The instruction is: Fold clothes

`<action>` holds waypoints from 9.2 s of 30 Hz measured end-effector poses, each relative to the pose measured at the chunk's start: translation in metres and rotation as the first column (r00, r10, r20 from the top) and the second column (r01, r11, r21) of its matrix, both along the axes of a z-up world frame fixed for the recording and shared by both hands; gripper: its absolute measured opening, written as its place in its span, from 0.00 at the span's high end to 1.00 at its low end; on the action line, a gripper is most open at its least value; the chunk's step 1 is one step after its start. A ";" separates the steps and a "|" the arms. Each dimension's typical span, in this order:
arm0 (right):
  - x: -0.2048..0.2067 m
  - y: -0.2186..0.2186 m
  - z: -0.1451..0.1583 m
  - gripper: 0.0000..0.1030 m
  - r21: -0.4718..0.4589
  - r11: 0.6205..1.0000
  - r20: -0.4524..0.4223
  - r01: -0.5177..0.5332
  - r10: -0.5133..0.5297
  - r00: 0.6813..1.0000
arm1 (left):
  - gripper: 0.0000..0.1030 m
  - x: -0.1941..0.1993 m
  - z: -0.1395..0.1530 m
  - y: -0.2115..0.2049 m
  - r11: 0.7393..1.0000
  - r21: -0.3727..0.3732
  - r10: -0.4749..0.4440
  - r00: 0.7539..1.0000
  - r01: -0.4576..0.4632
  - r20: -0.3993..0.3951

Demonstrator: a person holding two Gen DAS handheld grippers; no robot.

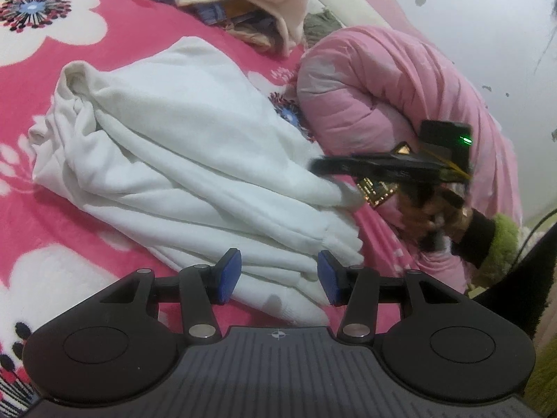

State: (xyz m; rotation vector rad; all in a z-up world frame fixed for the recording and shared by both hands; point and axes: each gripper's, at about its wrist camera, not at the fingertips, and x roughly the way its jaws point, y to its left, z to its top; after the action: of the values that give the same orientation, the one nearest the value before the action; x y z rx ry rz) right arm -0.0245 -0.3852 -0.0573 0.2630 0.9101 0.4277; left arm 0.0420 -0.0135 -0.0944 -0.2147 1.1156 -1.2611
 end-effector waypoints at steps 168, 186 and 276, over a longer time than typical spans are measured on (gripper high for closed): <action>0.046 0.229 0.009 0.78 -0.390 0.920 0.324 -0.037 0.174 0.930 | 0.61 0.117 0.010 0.064 0.889 0.004 0.438 0.850 -0.457 -0.293; 0.036 0.252 -0.004 0.39 -0.523 0.849 0.335 -0.074 0.285 0.898 | 0.73 0.118 -0.001 0.042 0.914 0.001 0.376 0.846 -0.406 -0.378; -0.038 0.065 0.027 0.76 -0.197 0.974 0.115 0.112 -0.090 0.989 | 0.63 0.073 -0.004 0.043 0.907 0.017 0.418 0.902 -0.422 0.109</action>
State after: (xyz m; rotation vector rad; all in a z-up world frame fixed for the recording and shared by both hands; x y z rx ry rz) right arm -0.0627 -0.3197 -0.0301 0.0979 0.8262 0.2491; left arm 0.1150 0.0296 -0.0984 -0.3372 0.9417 -0.8525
